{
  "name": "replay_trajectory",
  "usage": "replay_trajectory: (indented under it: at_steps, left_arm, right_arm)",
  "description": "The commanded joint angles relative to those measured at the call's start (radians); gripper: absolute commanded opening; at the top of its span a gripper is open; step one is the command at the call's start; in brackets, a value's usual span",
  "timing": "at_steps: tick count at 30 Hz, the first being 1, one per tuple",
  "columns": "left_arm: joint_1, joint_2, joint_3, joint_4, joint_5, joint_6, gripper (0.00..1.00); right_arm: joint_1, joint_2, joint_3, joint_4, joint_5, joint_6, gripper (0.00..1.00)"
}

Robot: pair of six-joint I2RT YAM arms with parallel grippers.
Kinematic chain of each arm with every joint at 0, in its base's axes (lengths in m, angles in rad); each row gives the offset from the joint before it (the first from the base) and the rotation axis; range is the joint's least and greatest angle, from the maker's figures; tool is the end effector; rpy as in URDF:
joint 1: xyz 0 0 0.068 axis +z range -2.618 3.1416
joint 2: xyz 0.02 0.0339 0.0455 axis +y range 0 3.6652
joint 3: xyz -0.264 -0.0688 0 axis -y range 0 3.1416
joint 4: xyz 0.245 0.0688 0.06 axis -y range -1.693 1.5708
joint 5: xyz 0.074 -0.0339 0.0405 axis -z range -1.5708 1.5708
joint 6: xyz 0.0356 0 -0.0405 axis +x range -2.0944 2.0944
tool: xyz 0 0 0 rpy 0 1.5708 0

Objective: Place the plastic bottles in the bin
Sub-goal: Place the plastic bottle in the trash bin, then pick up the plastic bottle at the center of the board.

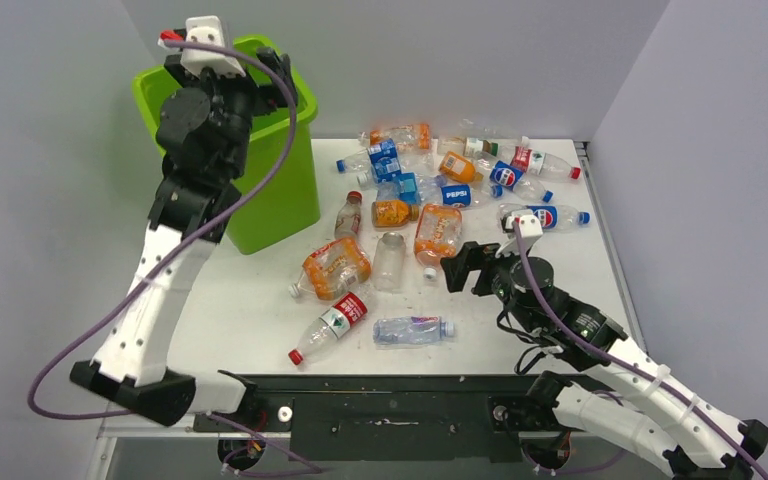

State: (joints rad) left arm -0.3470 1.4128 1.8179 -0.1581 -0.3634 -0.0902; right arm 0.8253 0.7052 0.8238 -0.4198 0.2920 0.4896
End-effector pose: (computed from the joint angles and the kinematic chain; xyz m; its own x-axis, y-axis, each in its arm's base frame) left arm 0.2714 -0.0847 0.5521 0.2295 -0.1725 -0.9579 0.0145 0.9847 -0.1739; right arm 0.1150 0.1094 0.3411 -0.4208 0.2081 -0.8830 -0.3618 0.8541 0.3737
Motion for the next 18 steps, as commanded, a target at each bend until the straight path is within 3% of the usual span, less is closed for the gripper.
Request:
replay_trajectory:
  at_steps: [1,8,12,18]
  left_arm:
    - [-0.165,-0.170,-0.126,-0.026,-0.014,0.067,0.96]
    - [-0.436,-0.383,-0.510,-0.241,-0.043,-0.039,0.96]
    - [-0.451,-0.495,-0.745,-0.311,0.044,-0.202,0.96]
    - [-0.445,-0.743,-1.053,-0.155,0.157,-0.360,0.96]
  right_arm:
    - [-0.004,0.010,-0.052,0.033,-0.045,0.035,0.90]
    - [-0.003,0.102,-0.157,0.050,-0.118,0.050,0.90]
    - [-0.004,0.137,-0.209,0.040,-0.150,0.106,0.90]
    - [-0.005,-0.006,-0.351,0.071,-0.115,0.376,0.90]
